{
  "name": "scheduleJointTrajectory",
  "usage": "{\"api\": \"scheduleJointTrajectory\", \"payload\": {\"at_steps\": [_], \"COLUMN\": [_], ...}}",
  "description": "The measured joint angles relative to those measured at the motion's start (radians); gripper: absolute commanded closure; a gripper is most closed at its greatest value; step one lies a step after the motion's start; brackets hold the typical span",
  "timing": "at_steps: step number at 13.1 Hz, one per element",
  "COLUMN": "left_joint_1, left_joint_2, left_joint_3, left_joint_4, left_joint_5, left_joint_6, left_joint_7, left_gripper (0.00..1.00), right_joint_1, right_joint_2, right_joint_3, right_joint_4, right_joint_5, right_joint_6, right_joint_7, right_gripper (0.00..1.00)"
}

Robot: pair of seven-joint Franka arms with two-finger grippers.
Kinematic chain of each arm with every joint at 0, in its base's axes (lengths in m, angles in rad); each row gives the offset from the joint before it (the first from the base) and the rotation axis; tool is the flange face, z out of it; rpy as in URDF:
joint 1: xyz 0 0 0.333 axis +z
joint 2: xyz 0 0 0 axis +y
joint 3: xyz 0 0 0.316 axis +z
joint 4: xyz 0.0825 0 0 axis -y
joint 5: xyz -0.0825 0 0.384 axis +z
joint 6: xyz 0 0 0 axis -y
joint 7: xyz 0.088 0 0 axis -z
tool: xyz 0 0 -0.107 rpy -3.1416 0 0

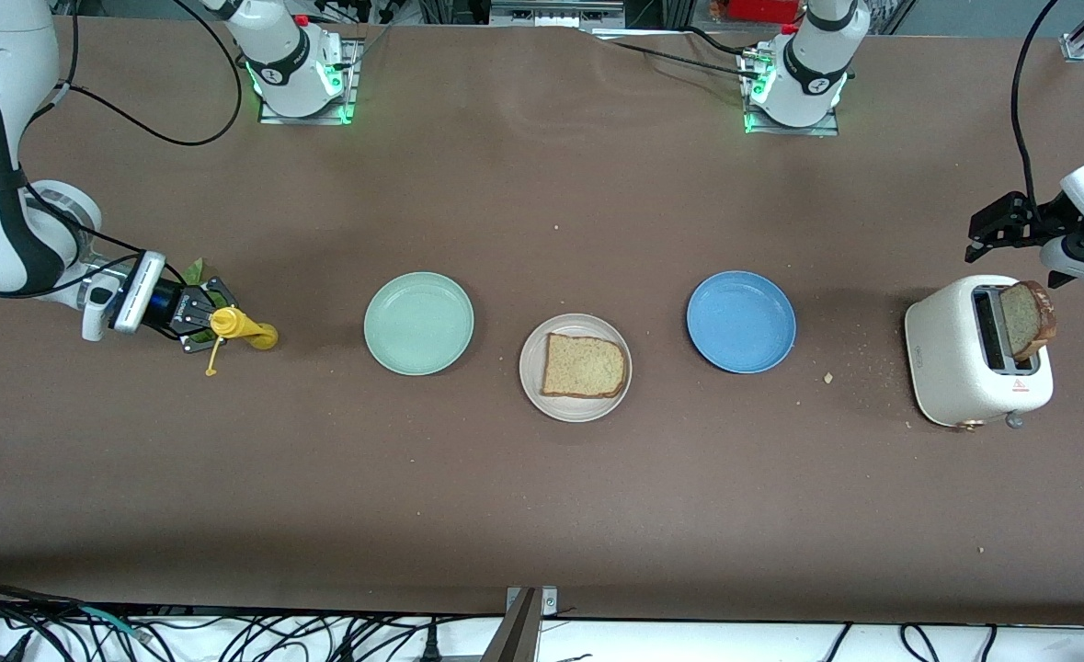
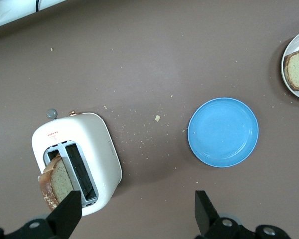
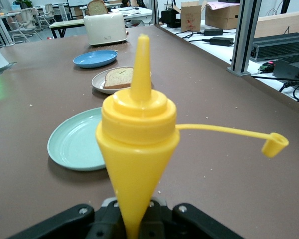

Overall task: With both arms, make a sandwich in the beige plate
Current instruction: 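Lower the mustard bottle onto the table with the right gripper, then open the right gripper and release the mustard bottle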

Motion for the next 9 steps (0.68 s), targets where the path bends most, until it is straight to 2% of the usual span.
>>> {"api": "scheduleJointTrajectory", "payload": {"at_steps": [3, 6, 9], "left_joint_1": [0.000, 0.000, 0.000], "left_joint_2": [0.000, 0.000, 0.000], "left_joint_3": [0.000, 0.000, 0.000], "left_joint_4": [0.000, 0.000, 0.000], "left_joint_5": [0.000, 0.000, 0.000], "left_joint_6": [0.000, 0.000, 0.000], "left_joint_7": [0.000, 0.000, 0.000], "left_gripper": [0.00, 0.00, 0.00], "right_joint_1": [-0.050, -0.055, -0.056], "right_joint_2": [0.018, 0.033, 0.050], "right_joint_3": [0.061, 0.073, 0.089], "right_joint_4": [-0.001, -0.016, -0.077], "right_joint_5": [0.000, 0.003, 0.023], "right_joint_6": [0.025, 0.027, 0.026], "right_joint_7": [-0.031, -0.092, -0.152], "right_gripper": [1.00, 1.00, 1.00]}}
